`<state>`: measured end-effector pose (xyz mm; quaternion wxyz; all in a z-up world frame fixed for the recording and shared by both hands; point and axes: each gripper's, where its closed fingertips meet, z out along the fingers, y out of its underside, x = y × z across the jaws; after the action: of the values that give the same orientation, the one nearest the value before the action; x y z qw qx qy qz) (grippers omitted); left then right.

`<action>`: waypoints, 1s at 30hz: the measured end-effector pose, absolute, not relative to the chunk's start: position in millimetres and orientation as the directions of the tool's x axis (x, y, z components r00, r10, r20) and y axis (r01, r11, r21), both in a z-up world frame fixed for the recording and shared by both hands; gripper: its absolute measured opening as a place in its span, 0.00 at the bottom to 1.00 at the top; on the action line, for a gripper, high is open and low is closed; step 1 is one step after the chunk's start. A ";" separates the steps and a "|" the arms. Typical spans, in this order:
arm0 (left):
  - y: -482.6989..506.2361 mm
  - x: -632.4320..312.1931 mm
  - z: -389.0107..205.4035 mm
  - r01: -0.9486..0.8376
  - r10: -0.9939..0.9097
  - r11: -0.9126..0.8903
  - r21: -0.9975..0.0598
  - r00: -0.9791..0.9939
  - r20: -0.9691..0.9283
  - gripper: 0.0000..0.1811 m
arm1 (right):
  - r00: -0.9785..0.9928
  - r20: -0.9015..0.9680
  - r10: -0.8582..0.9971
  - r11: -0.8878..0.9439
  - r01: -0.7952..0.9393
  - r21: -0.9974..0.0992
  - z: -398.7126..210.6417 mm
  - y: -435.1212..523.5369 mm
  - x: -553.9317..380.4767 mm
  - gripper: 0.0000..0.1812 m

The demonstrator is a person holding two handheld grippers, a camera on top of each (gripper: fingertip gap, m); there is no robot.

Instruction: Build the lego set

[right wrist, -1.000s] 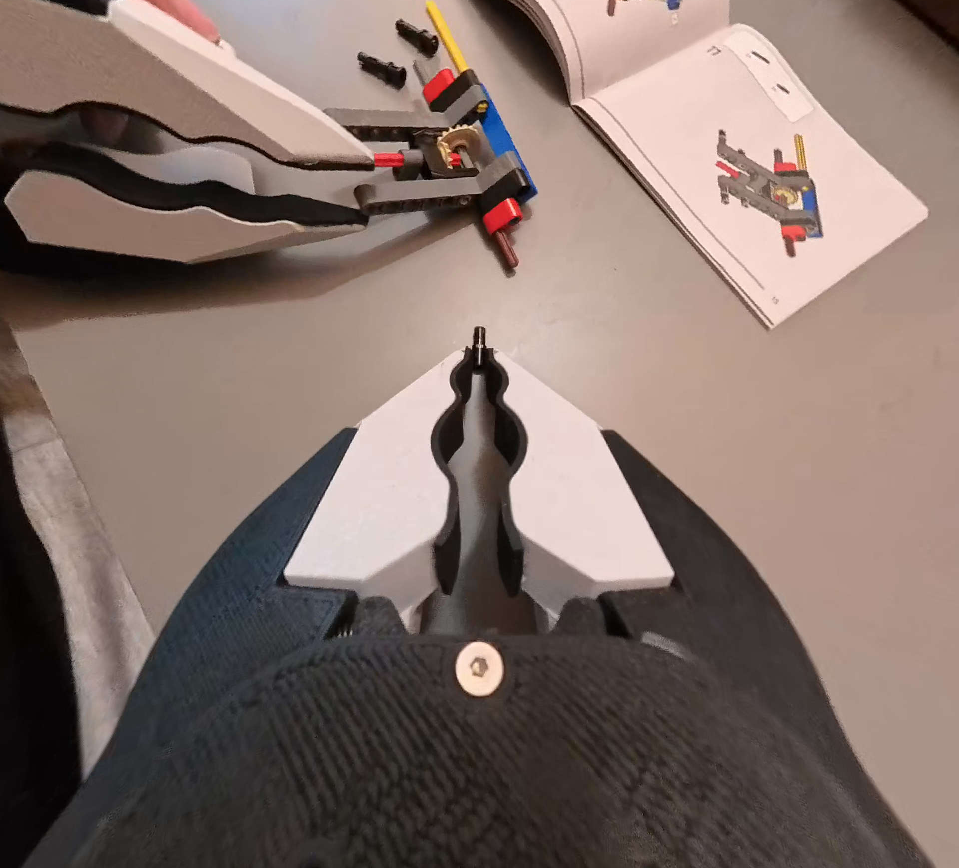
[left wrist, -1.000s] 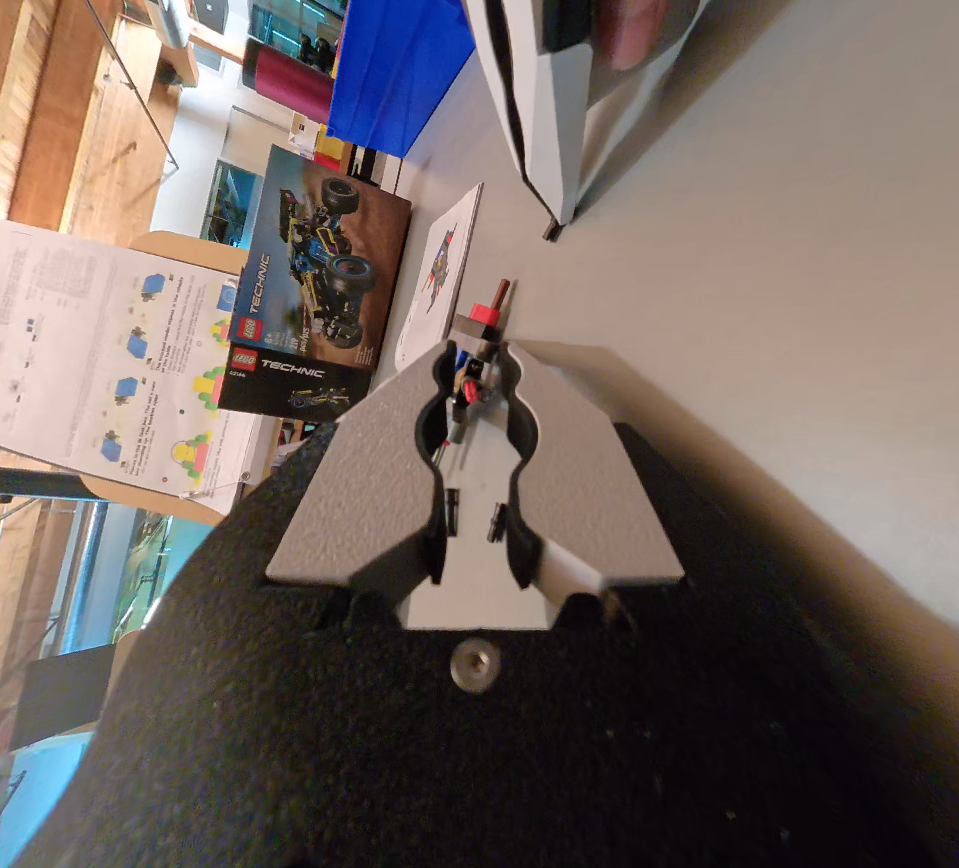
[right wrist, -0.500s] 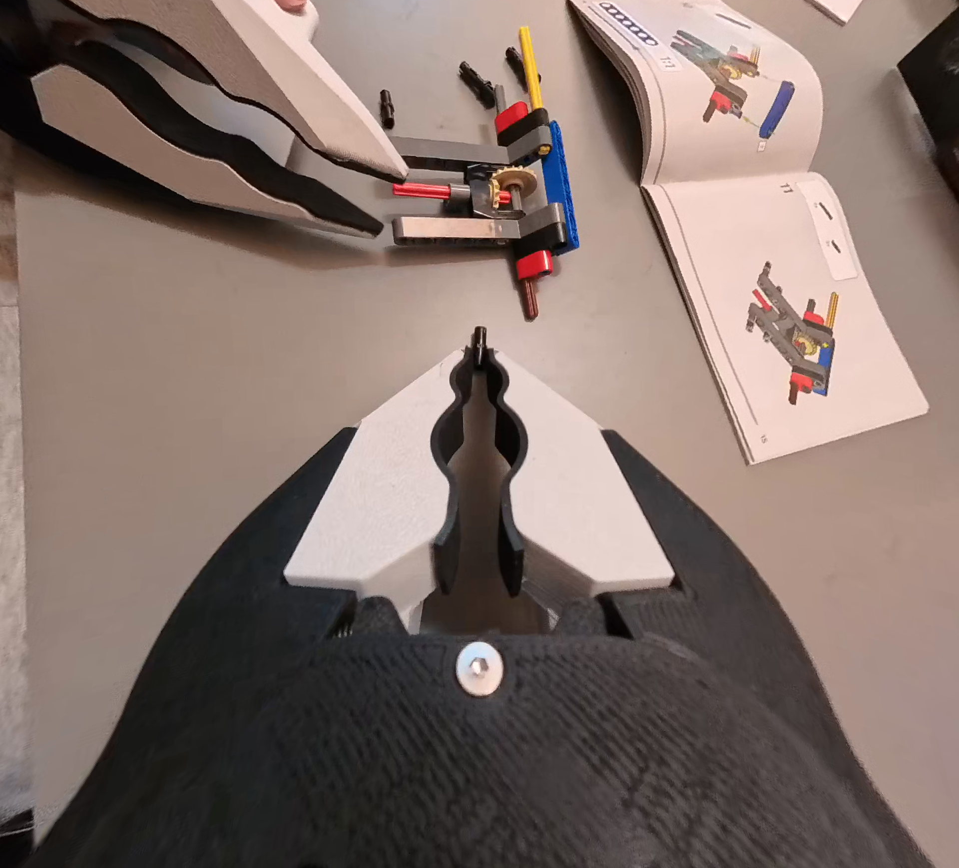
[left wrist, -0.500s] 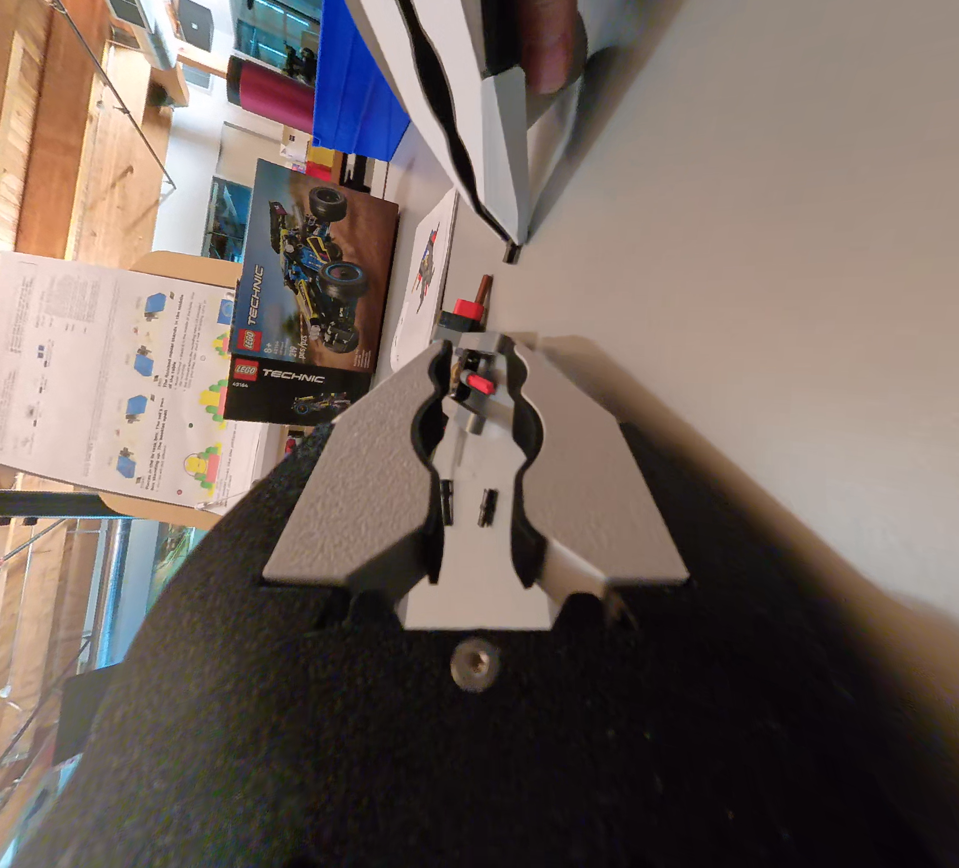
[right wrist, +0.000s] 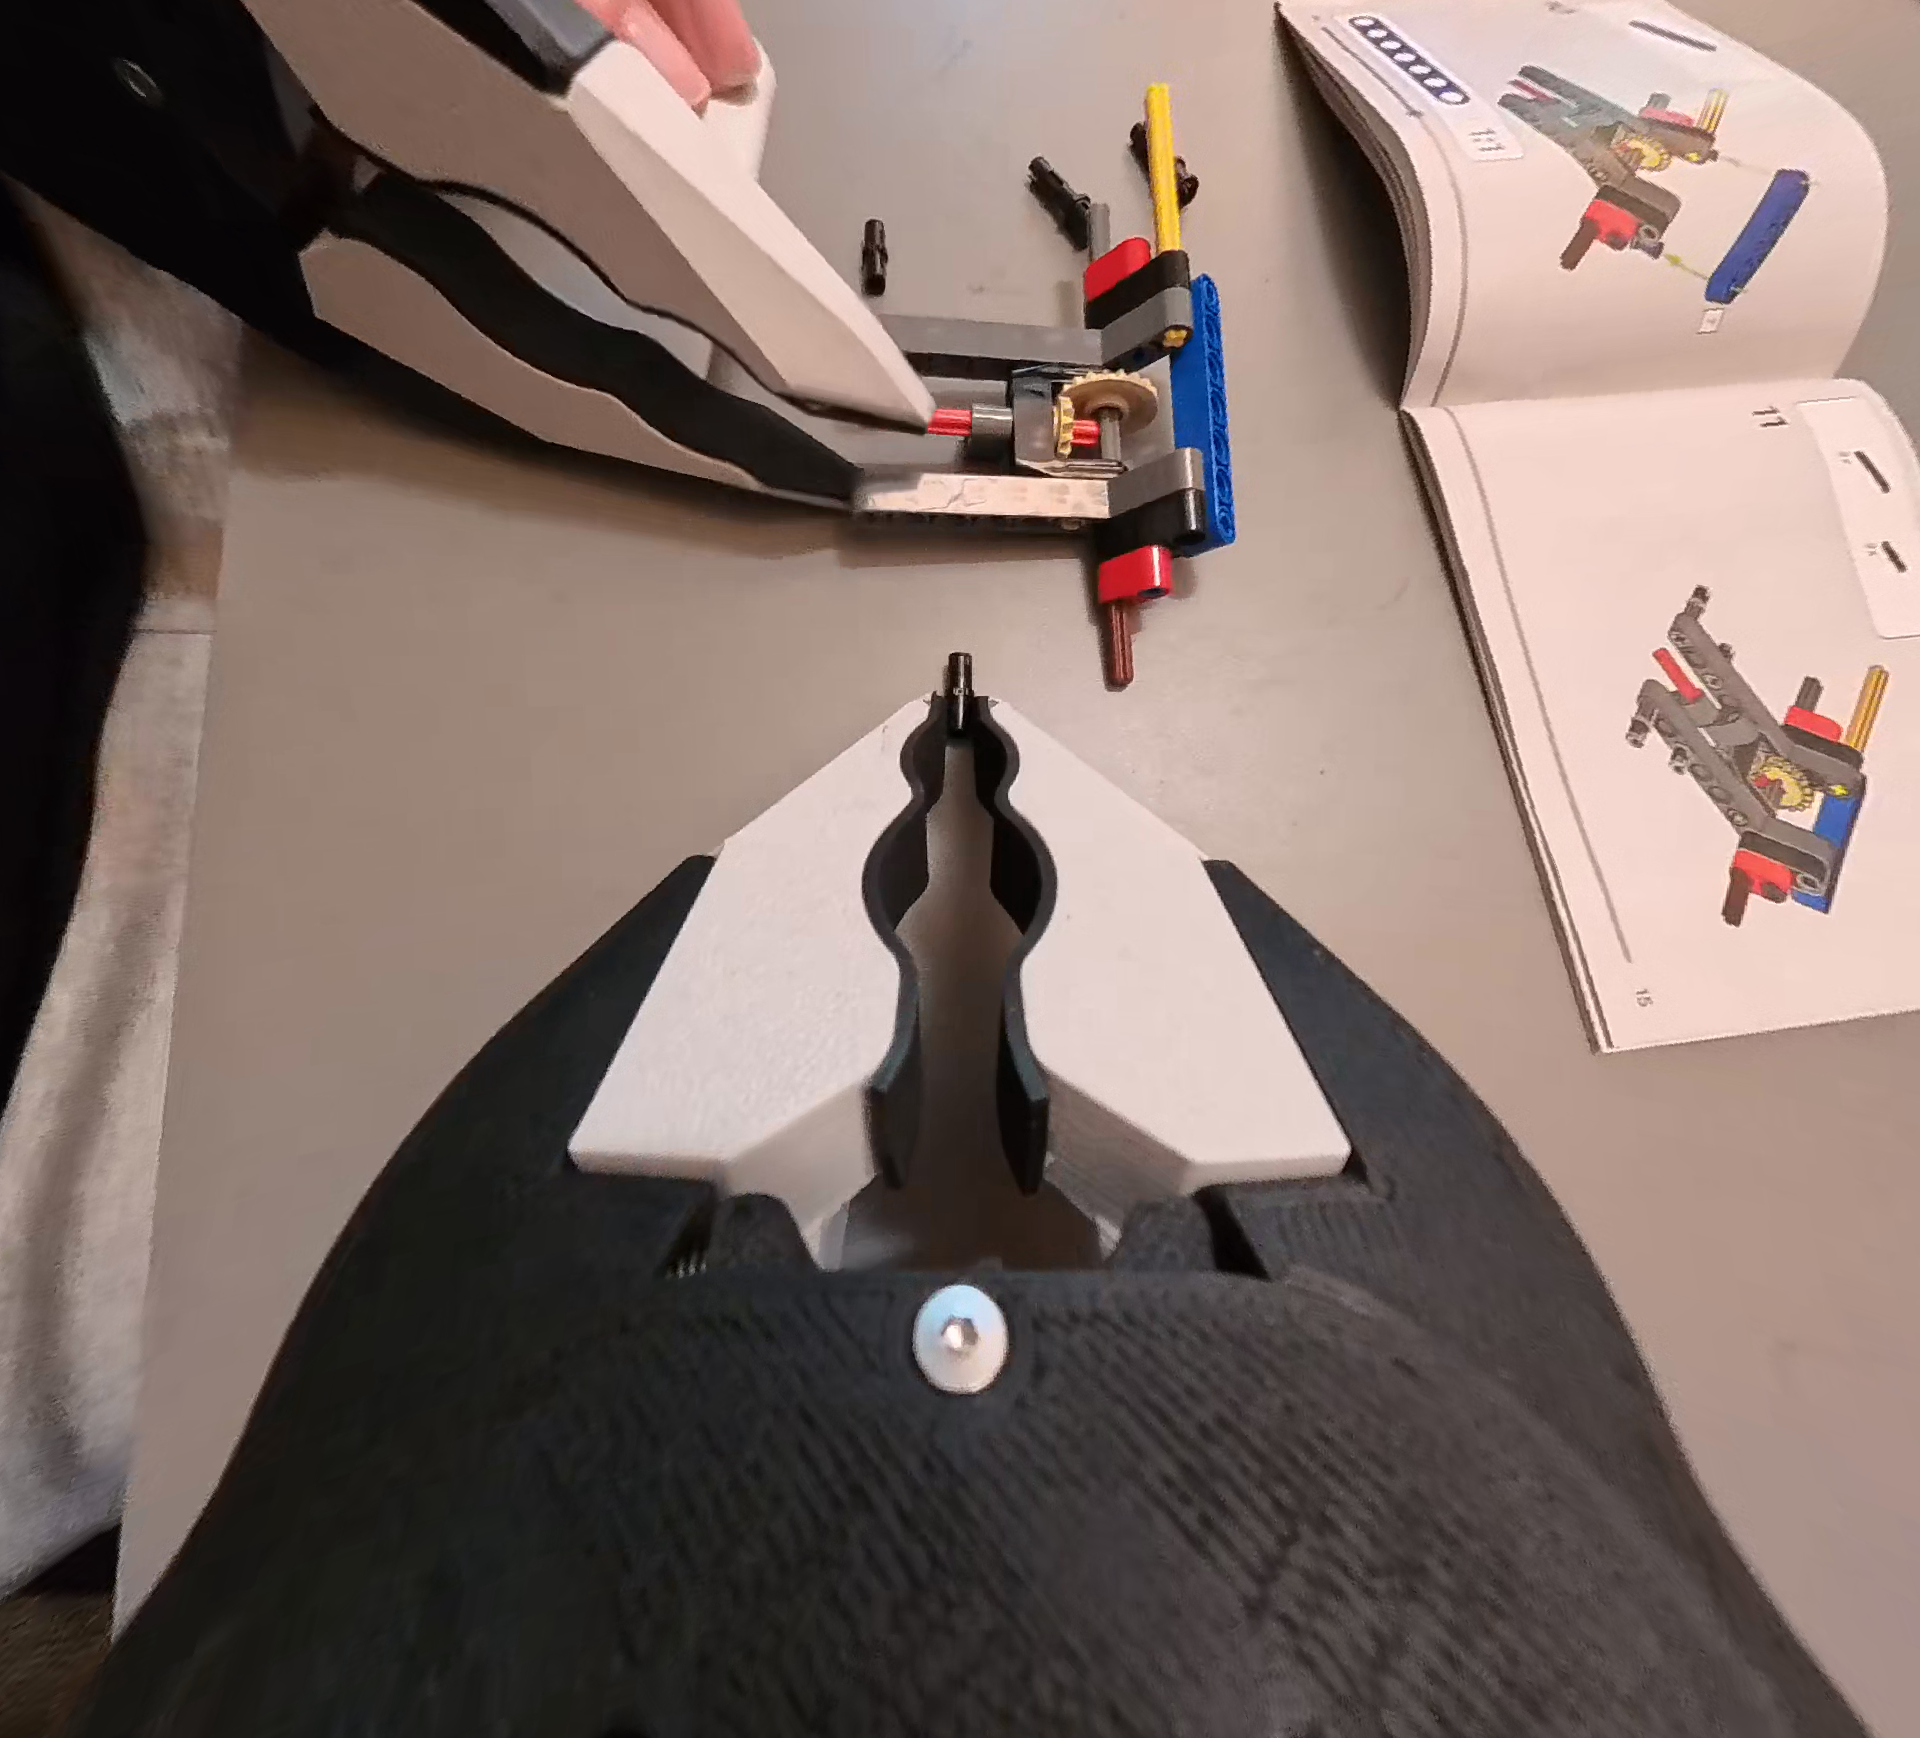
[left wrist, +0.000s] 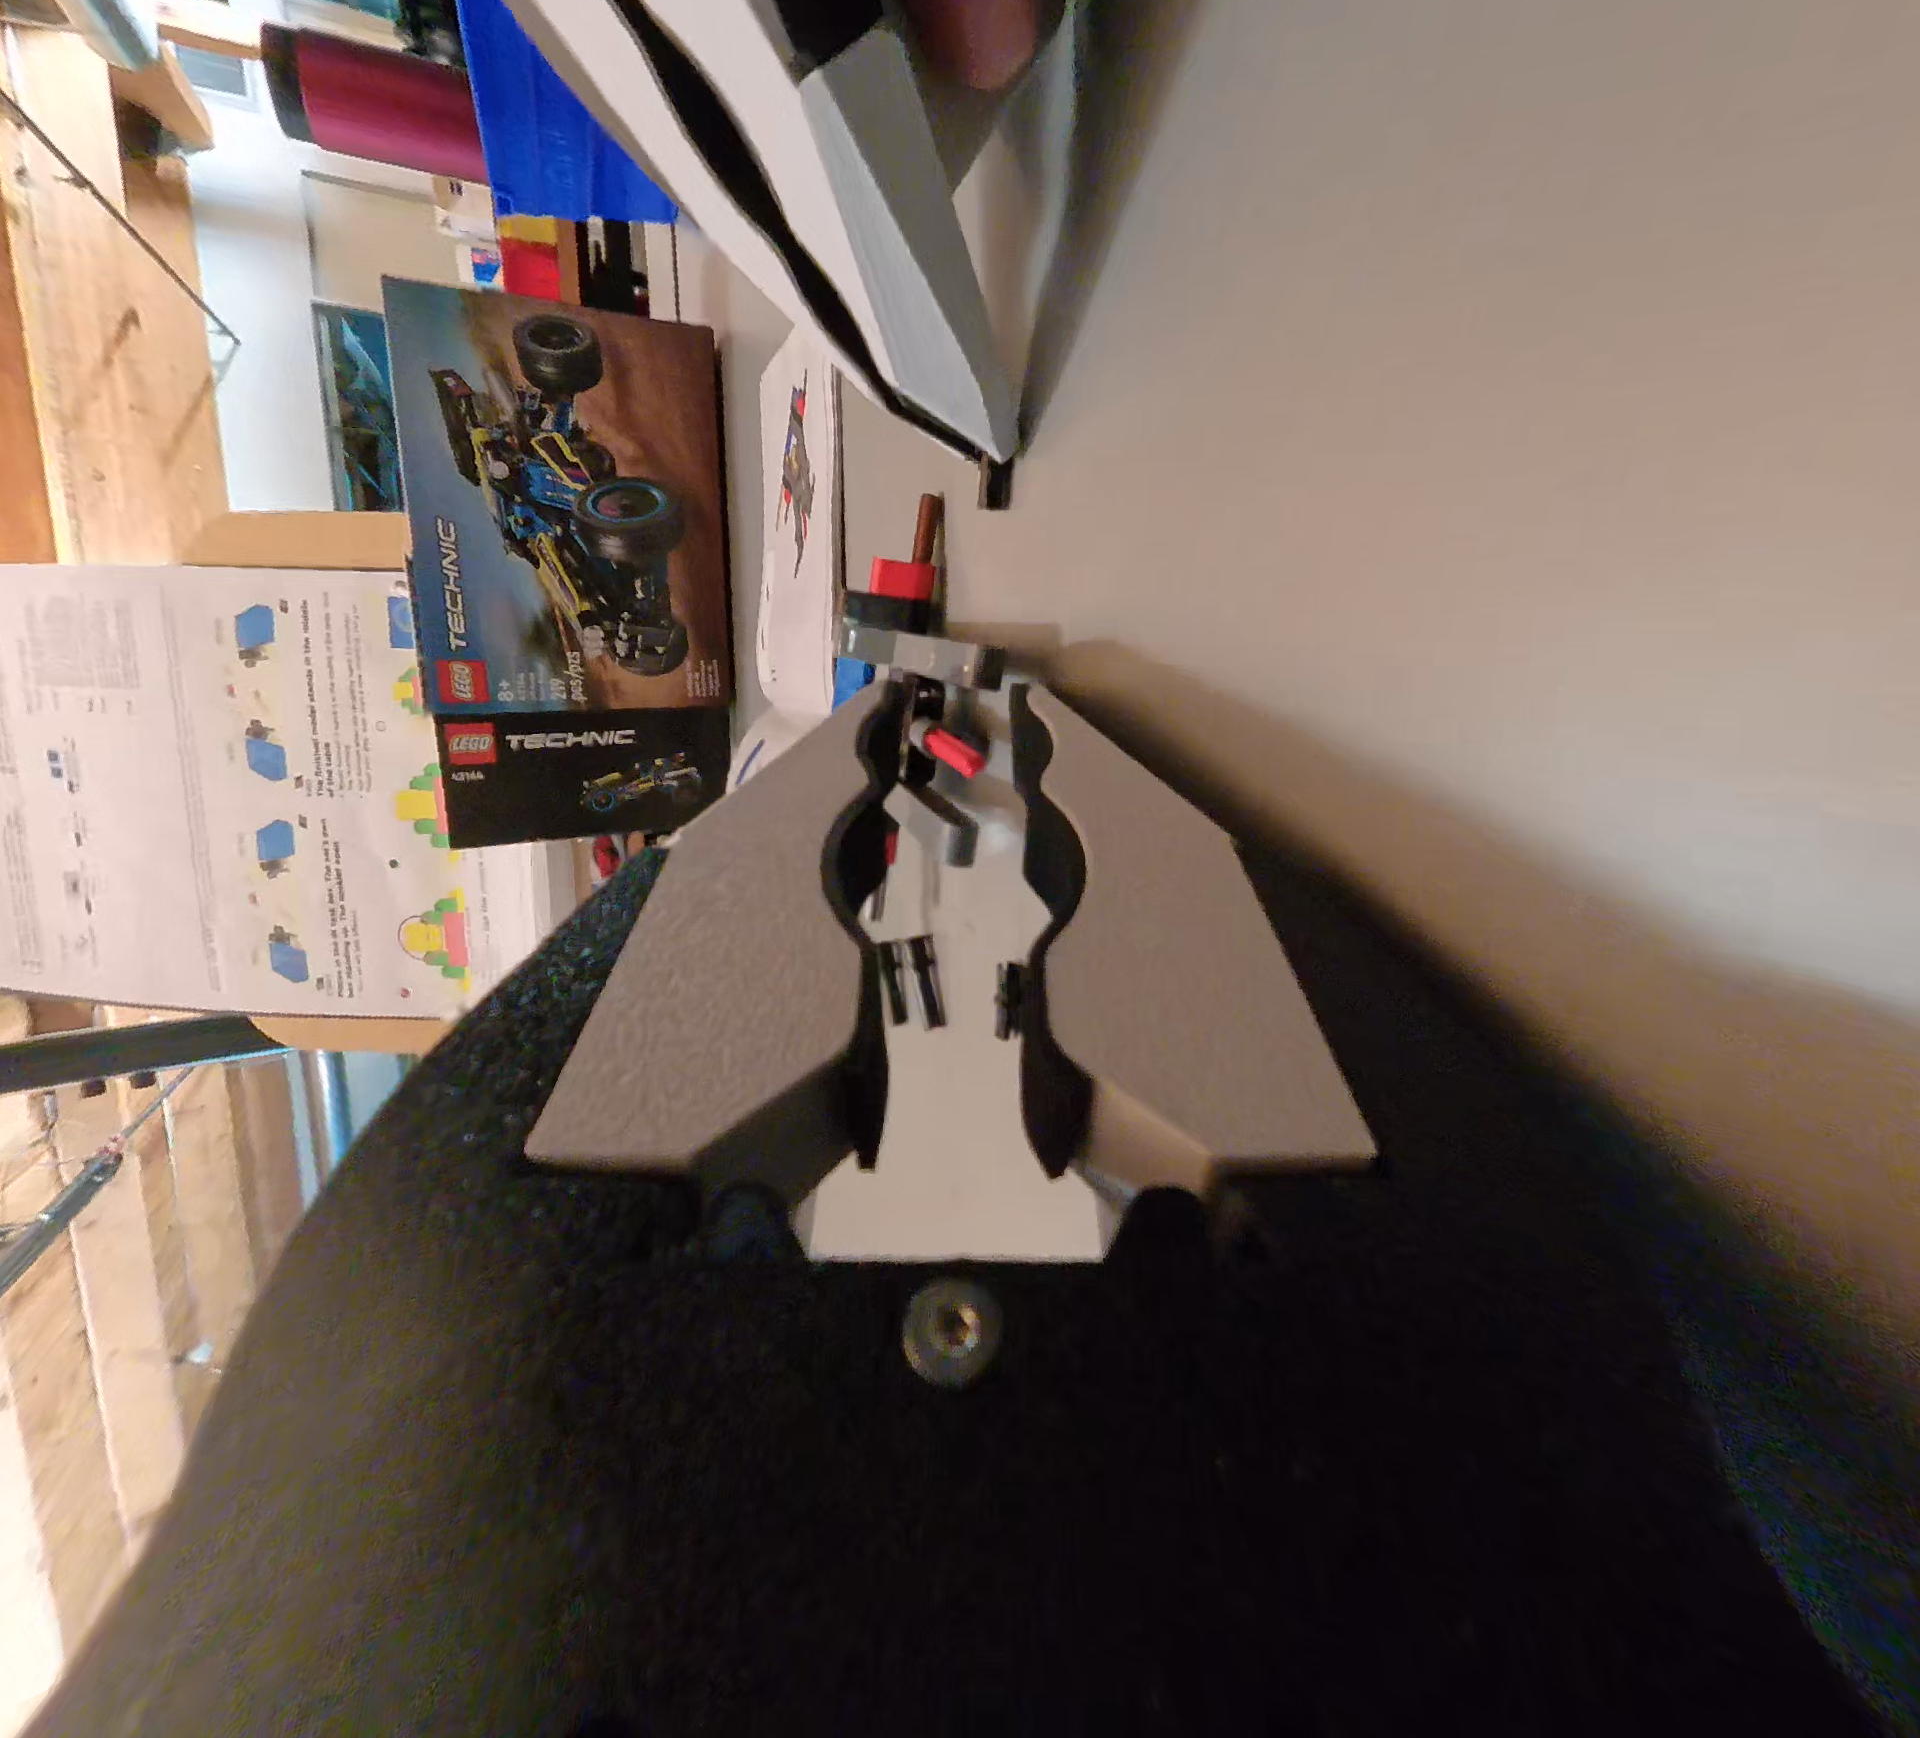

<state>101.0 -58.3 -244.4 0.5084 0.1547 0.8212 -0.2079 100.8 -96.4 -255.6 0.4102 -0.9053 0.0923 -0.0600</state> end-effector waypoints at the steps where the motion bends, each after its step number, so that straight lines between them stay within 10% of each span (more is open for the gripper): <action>1: -60.3 100.8 -244.5 0.475 0.060 0.864 -0.165 -0.425 -0.903 0.09 | 0.976 0.038 -0.216 -0.647 -0.114 -0.754 -255.6 -96.3 100.7 0.02; 30: -54.7 94.9 -241.5 0.516 0.059 0.849 -0.117 -0.311 -0.949 0.05 | 0.975 0.049 -0.215 -0.649 -0.105 -0.754 -255.8 -96.2 100.7 0.01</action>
<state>94.9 -54.7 -241.5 0.5576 0.1833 0.7832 -0.2050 100.7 -96.2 -255.8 0.4096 -0.9055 0.0885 -0.0668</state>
